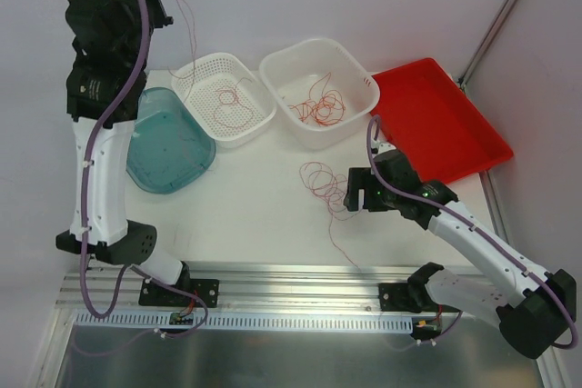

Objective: Untangle the cables

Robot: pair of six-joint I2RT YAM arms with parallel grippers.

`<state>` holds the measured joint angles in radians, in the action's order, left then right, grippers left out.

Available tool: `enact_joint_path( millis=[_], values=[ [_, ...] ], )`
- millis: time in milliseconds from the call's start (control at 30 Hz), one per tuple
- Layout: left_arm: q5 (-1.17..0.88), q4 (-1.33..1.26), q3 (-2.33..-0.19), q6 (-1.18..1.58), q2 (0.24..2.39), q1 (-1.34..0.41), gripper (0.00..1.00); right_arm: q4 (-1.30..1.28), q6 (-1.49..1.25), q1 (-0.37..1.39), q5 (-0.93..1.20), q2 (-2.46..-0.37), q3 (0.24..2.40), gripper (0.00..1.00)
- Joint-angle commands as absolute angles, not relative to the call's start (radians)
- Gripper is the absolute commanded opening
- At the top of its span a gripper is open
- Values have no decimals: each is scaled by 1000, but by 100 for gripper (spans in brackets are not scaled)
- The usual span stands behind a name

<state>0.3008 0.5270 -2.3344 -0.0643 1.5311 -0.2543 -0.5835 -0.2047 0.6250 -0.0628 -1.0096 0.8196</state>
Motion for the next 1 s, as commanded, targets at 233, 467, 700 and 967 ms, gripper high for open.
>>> enact_joint_path(
  millis=[233,467,700,967],
  values=[
    [203,394,-2372,21,1692,-158,0,-594,-175,623,-66,-1000,816,84],
    [170,371,-2332,75,1831,-124,0,-592,-153,621,-75,-1040,822,84],
    [126,364,-2197,132,1974,-106,4,-578,-149,623,-67,-1089,827,84],
    [22,364,-2039,247,2129,-84,11,-577,-146,623,-49,-1127,841,84]
  ],
)
